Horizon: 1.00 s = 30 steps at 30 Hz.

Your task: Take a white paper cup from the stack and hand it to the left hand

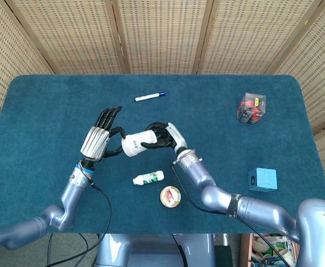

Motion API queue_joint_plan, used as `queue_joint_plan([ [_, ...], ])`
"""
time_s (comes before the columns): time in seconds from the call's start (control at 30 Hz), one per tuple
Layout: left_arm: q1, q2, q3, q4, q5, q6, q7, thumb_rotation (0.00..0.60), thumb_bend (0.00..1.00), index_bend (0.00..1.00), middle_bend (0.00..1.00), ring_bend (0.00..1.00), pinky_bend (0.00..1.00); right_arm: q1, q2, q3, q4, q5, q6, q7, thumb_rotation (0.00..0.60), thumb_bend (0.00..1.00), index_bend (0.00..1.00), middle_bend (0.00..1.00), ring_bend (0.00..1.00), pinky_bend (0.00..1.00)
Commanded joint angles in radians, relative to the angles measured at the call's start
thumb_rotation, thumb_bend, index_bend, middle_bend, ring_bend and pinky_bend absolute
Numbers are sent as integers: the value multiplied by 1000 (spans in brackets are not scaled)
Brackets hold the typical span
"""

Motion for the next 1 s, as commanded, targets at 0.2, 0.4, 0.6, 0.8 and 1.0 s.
queue_joint_plan([
  [0.2, -5, -1, 2, -5, -2, -5, 5, 600, 397, 598, 0, 0, 0, -3, 7, 2, -9, -3, -3, 3, 600, 474, 572, 598, 499, 611],
  [0.4, -7, -7, -2, -7, -7, 2, 23, 600, 480, 655, 0, 0, 0, -6, 14, 3, -14, -5, 0, 6, 600, 475, 573, 598, 500, 611],
  [0.6, -8, -7, -3, -8, -10, 3, 30, 600, 489, 685, 0, 0, 0, -10, 19, 2, -17, -8, -1, 9, 600, 476, 573, 598, 499, 611],
  [0.8, -6, -15, -8, -2, -16, 14, 39, 600, 492, 723, 0, 0, 0, -14, 22, 0, -18, -14, 1, 11, 600, 477, 573, 598, 499, 612],
  [1.0, 22, 19, 6, 6, -10, 37, 23, 600, 492, 730, 0, 0, 0, -32, 54, 11, -11, -32, 9, 16, 600, 477, 572, 598, 500, 611],
])
